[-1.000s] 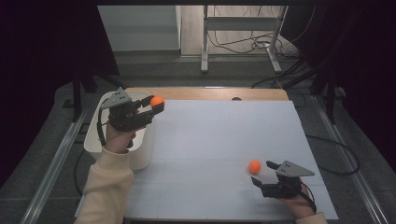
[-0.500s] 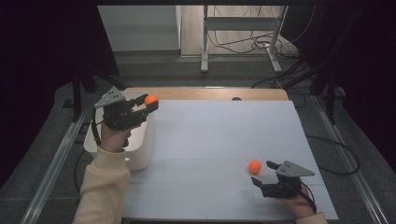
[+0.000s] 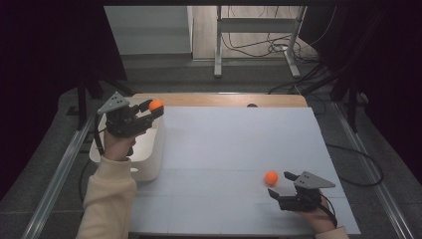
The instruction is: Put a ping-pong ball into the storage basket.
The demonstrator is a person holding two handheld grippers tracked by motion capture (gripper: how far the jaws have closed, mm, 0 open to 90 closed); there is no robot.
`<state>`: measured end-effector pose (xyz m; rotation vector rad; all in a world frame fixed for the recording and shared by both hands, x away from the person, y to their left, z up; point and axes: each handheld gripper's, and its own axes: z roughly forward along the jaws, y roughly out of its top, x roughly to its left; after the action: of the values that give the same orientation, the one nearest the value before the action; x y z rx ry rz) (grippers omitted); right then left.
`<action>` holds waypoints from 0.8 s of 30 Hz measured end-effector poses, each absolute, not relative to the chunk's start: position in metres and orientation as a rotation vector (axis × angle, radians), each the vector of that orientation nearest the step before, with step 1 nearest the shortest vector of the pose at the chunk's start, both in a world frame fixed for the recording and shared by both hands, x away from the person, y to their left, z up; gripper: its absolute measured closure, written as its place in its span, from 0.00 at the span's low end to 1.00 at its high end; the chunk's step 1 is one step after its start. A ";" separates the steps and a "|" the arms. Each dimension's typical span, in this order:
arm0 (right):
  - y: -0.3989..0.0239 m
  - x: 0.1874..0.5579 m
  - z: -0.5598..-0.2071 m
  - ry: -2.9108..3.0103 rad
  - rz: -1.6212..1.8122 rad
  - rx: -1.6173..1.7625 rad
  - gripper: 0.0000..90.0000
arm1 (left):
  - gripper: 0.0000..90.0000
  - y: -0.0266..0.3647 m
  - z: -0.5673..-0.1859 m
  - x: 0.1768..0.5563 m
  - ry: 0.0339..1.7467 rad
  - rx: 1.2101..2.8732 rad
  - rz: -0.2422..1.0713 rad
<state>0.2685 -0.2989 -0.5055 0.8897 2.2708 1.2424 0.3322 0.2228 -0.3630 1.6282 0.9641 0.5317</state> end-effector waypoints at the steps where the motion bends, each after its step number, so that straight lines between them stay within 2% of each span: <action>1: -0.299 0.268 -0.506 2.271 1.242 0.889 0.17 | 0.56 0.225 -0.363 0.332 0.971 1.624 0.534; 24: -0.298 0.268 -0.506 2.272 1.240 0.891 0.17 | 0.56 0.255 -0.376 0.344 1.111 1.592 0.598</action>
<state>0.2685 -0.2984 -0.5057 0.8905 2.2717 1.2396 0.3438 0.2549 -0.3764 1.5920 1.1112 0.5978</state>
